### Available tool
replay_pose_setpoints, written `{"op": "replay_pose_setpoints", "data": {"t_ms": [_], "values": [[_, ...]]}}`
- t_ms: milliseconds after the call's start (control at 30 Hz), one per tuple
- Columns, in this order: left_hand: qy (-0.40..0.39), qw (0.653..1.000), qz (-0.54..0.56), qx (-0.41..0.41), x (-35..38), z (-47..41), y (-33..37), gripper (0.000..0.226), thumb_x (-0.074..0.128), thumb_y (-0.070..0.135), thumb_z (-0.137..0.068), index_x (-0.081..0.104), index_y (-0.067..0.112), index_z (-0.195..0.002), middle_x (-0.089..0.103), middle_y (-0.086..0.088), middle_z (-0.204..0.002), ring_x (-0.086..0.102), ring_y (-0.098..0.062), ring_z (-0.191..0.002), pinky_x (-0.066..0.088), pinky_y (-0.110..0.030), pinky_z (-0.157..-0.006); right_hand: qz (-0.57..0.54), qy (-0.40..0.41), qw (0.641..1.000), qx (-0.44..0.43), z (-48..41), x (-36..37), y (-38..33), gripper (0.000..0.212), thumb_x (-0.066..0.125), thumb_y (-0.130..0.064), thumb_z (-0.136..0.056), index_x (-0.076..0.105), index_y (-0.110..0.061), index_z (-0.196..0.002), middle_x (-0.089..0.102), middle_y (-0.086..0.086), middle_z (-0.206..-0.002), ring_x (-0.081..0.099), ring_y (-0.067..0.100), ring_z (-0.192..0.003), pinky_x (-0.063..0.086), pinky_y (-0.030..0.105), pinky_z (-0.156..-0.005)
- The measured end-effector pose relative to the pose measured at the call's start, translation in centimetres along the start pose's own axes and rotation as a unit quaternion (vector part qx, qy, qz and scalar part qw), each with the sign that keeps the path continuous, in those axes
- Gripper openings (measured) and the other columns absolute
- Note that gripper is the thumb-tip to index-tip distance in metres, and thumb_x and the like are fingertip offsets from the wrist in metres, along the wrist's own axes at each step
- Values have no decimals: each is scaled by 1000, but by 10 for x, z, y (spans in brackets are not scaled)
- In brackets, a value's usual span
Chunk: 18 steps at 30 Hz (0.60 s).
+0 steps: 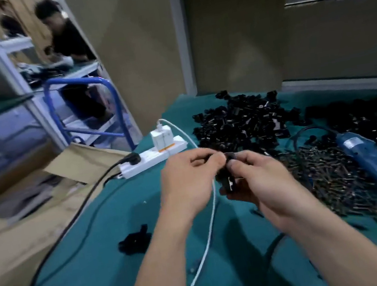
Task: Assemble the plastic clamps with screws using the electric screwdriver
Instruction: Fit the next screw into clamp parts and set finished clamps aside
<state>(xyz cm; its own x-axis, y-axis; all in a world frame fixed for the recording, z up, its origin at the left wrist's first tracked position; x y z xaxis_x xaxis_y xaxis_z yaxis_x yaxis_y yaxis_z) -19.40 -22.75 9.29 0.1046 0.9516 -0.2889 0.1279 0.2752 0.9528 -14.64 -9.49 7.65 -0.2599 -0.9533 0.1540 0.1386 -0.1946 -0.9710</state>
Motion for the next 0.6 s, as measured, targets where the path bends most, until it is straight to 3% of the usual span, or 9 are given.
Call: {"op": "replay_pose_setpoints", "data": {"t_ms": [133,200,267,367,467,533,600], "values": [[126,987,-50,-81,-68,18,-36,11,72,43,-76,75,53,-75,76,22,-74,73,-5,-81,52,-26,-70,190,-51,981,1,-17,77,14,18,63,-12,-92,74,-10,-79,74,16,-75,67,26,-60,63,38,-63],[195,971,-77,-112,-87,25,-47,13,69,34,-87,75,41,-77,79,16,-89,73,-14,-95,55,-32,-81,261,-66,963,-8,-29,111,19,20,64,-18,-90,74,-8,-77,76,15,-77,72,30,-68,64,48,-75],[216,955,-140,-147,-98,27,-56,18,61,26,-94,76,35,-99,78,2,-111,68,-27,-110,52,-37,-93,345,-80,935,-22,-43,140,25,20,64,-23,-89,76,-8,-86,76,15,-88,73,35,-87,61,46,-78],[147,931,-265,-205,-108,27,-68,36,51,13,-89,73,30,-111,74,-8,-117,62,-35,-104,50,-37,-86,452,-95,887,-14,-59,165,40,24,66,-27,-88,74,-9,-100,73,16,-106,67,35,-97,47,31,-63],[110,917,-298,-241,-122,33,-74,63,50,9,-89,54,31,-148,65,-4,-139,57,-32,-127,47,-38,-100,509,-105,854,-22,-61,170,52,24,67,-32,-90,72,-9,-99,70,15,-107,61,36,-94,43,31,-66],[73,909,-329,-245,-133,37,-76,64,51,11,-89,45,30,-151,63,-1,-139,57,-30,-127,48,-39,-101,498,-84,862,-49,-54,160,48,22,66,-34,-92,70,-12,-94,69,12,-98,61,36,-90,46,33,-65],[-27,896,-365,-249,-137,45,-79,62,55,14,-87,47,35,-146,59,6,-137,60,-24,-116,53,-38,-95,473,-55,875,-88,-43,144,38,16,60,-29,-93,71,-18,-95,71,7,-91,64,34,-88,55,38,-71]]}}
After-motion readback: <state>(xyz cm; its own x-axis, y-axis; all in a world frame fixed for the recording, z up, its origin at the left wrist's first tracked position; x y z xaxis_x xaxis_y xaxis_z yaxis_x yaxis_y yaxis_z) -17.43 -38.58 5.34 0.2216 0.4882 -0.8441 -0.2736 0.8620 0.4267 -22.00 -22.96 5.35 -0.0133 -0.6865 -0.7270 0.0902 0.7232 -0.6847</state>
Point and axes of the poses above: each hand's wrist, its own z-axis away from the middle knuckle, its own x-axis out of the palm, y = z × x, the point moved 3 cm from there along -z, towards the middle knuckle
